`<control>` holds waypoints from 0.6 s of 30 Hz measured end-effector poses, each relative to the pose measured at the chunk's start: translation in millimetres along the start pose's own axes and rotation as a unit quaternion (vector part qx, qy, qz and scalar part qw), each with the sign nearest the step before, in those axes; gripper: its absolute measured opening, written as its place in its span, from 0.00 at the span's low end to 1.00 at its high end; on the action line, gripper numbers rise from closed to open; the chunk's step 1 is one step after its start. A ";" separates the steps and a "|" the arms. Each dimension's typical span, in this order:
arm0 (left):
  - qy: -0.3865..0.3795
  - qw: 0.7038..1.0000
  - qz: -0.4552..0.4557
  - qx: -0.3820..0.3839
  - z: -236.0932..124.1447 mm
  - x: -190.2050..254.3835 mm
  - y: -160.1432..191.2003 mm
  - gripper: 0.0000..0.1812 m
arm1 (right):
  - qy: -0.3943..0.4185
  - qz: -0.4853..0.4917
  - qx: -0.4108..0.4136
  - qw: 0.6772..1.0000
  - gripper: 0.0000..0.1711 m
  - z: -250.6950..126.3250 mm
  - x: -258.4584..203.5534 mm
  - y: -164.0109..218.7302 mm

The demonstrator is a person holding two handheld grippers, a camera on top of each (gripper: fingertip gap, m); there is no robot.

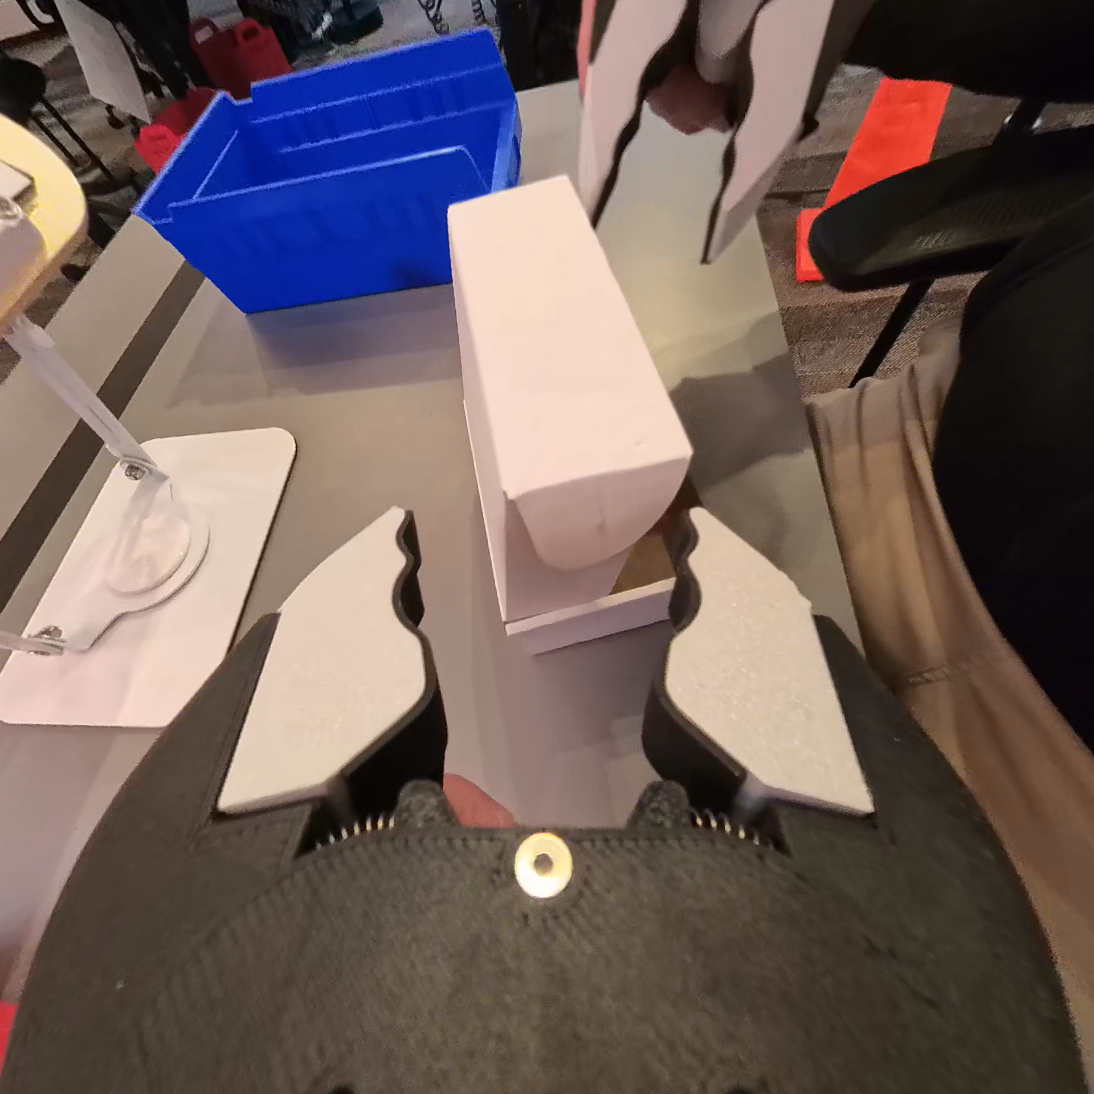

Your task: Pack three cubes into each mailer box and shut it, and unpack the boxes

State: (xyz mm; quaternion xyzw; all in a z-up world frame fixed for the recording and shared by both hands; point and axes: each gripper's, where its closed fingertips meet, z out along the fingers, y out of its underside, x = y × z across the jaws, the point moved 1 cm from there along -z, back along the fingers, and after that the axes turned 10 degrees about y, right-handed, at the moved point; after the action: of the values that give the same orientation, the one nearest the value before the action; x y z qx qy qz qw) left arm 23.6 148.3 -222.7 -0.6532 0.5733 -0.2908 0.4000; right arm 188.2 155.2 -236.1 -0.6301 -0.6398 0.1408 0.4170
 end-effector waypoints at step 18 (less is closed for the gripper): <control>-0.045 0.993 0.060 -0.087 33.2 6.9 -3.3 0.43 | 0.001 -0.025 -0.055 0.998 0.07 68.5 -30.7 12.1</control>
State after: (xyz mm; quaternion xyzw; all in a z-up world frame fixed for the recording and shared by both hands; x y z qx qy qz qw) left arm 54.4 147.8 -237.4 -0.6623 0.6160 -0.1861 0.3838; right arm 143.5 152.6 -297.5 -0.6357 -0.6616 0.0942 0.3864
